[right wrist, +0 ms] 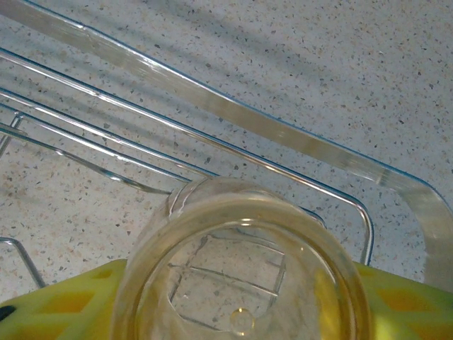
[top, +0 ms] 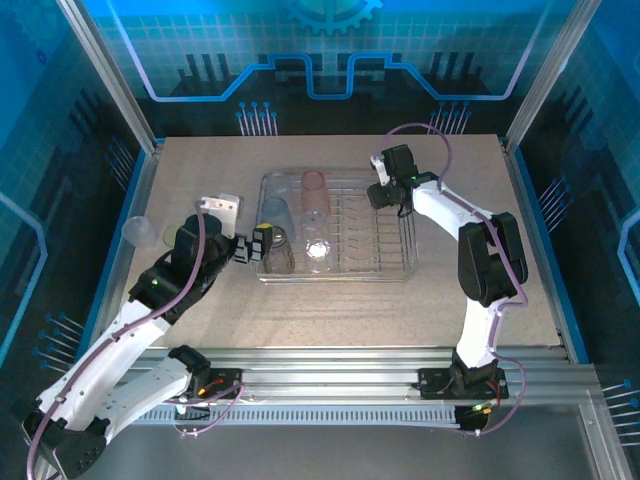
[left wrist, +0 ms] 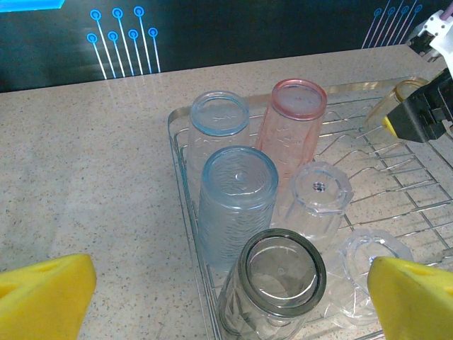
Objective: Load the cups into the dish rack
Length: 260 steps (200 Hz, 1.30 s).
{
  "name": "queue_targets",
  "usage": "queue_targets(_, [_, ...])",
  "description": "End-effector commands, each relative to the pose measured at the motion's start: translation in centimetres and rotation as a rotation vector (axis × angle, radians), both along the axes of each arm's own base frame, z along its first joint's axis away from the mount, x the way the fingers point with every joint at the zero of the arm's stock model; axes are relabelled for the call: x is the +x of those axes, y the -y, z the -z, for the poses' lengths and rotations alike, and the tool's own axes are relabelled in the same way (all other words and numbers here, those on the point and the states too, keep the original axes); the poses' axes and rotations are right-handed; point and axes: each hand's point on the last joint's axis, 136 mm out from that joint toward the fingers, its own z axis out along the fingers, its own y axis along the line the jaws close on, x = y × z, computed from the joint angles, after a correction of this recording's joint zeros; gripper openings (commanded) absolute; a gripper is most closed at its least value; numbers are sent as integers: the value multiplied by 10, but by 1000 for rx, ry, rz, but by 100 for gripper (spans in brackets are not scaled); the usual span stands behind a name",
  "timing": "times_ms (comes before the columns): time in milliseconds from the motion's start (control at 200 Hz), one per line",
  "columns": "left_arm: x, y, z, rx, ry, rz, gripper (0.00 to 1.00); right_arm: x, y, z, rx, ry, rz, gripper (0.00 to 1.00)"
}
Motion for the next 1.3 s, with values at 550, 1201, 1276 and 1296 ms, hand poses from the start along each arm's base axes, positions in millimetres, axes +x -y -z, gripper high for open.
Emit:
queue_targets(550, [6, 5, -1, -26, -18, 3, 99, -27, 57, 21, -12, -112, 97, 71])
queue_targets(1201, [4, 5, 3, -31, -40, 1, 99, -32, 56, 4, -6, -134, 125, 79])
queue_targets(1276, [3, 5, 4, -31, -41, 1, 99, -33, 58, 4, -9, -135, 130, 80])
queue_targets(1296, [3, 5, 4, -30, -42, 1, 99, -33, 57, 4, -7, -135, 130, 80])
